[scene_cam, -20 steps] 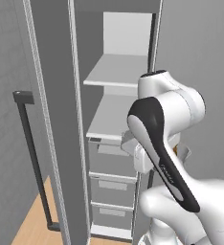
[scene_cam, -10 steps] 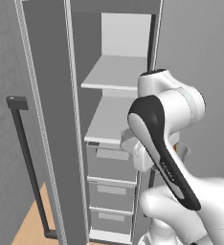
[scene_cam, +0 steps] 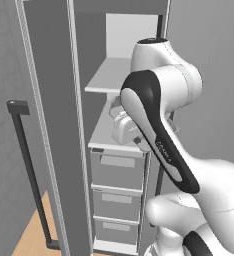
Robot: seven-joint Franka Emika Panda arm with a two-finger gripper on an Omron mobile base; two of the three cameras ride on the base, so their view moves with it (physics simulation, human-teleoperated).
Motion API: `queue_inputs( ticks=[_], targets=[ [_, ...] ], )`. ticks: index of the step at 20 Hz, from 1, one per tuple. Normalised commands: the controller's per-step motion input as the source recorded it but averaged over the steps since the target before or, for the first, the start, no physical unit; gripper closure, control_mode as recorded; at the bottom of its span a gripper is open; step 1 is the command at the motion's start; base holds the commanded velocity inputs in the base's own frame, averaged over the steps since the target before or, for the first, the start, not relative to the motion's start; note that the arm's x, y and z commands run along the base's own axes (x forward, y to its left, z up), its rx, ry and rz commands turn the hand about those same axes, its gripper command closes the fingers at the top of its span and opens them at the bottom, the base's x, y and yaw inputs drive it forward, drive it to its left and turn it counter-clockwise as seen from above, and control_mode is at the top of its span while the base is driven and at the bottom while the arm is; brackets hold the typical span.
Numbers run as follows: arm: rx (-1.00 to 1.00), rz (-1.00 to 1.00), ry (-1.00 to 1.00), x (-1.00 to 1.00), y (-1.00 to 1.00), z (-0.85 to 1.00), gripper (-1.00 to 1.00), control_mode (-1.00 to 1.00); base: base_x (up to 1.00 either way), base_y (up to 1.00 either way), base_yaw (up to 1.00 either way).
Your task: Take the meat container that has the shrimp and place it on the second highest rack of the freezer. Then take the vegetable container that has the bell pepper and squash and place it on the highest rack of the freezer.
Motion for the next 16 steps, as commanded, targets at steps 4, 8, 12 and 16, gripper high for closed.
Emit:
queue_inputs(
  ticks=[4, 8, 12, 16],
  targets=[
    [0.26, -0.26, -0.12, 0.92, -0.04, 0.1, 1.0, -1.0, 0.0, 0.0, 0.0],
    [0.14, -0.3, -0.15, 0.98, 0.26, 0.1, 1.0, -1.0, 0.0, 0.0, 0.0],
    [0.02, -0.33, -0.06, 1.0, 0.54, 0.26, 1.0, -1.0, 0.0, 0.0, 0.0],
    [0.09, -0.22, 0.0, 1.0, 0.03, 0.11, 1.0, -1.0, 0.0, 0.0, 0.0]
  ],
)
